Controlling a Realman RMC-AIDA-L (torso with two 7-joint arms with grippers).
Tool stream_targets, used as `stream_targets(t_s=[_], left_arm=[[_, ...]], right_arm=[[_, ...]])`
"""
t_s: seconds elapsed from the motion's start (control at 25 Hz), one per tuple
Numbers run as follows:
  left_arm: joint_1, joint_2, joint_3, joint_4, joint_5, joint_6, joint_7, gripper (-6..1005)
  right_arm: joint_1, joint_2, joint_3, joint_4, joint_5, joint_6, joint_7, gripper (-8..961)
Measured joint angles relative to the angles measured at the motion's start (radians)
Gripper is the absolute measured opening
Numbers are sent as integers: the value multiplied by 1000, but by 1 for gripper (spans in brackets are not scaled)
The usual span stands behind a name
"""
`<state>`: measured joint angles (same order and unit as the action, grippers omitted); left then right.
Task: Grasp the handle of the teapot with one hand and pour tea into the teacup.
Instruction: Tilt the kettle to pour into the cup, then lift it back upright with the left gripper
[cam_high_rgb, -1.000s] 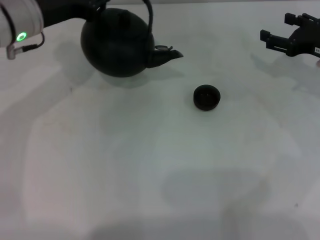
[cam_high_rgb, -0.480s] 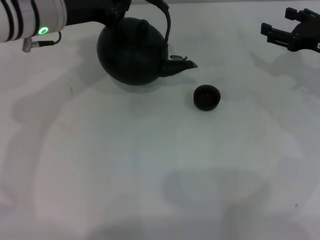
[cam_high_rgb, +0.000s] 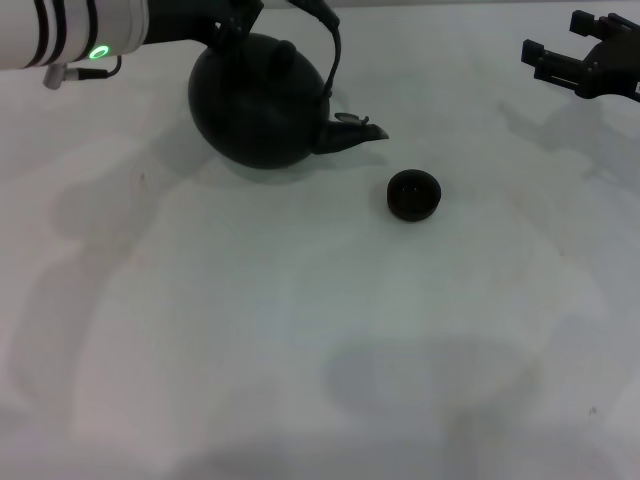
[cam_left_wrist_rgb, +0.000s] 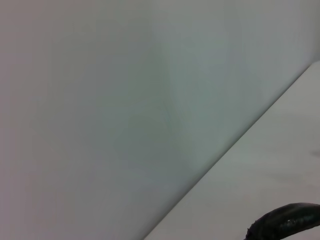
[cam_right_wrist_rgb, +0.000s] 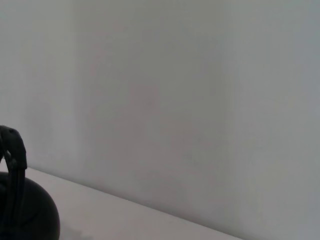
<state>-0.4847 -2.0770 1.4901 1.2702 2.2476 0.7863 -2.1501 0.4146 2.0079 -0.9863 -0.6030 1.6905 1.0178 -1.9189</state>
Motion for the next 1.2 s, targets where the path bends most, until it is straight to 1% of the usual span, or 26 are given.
stream_targets(t_s=[0.28, 0.52, 0.88, 1.04, 1.2], left_arm=[[0, 0, 38, 66, 30, 33, -4, 173], [1, 0, 64, 123, 85, 77, -47, 168], [10, 0, 63, 171, 152, 123, -79, 163], [12, 0, 63, 174, 192, 135, -82, 162], [12, -1, 83, 174, 220, 142, -90, 161]], right_arm=[[3, -1, 0, 0, 1, -4, 0, 862], [4, -1, 1, 0, 2, -6, 0, 862], [7, -1, 10, 0, 2, -6, 0, 862], [7, -1, 11, 0, 1, -6, 0, 862], [9, -1, 11, 0, 1, -7, -1, 862]])
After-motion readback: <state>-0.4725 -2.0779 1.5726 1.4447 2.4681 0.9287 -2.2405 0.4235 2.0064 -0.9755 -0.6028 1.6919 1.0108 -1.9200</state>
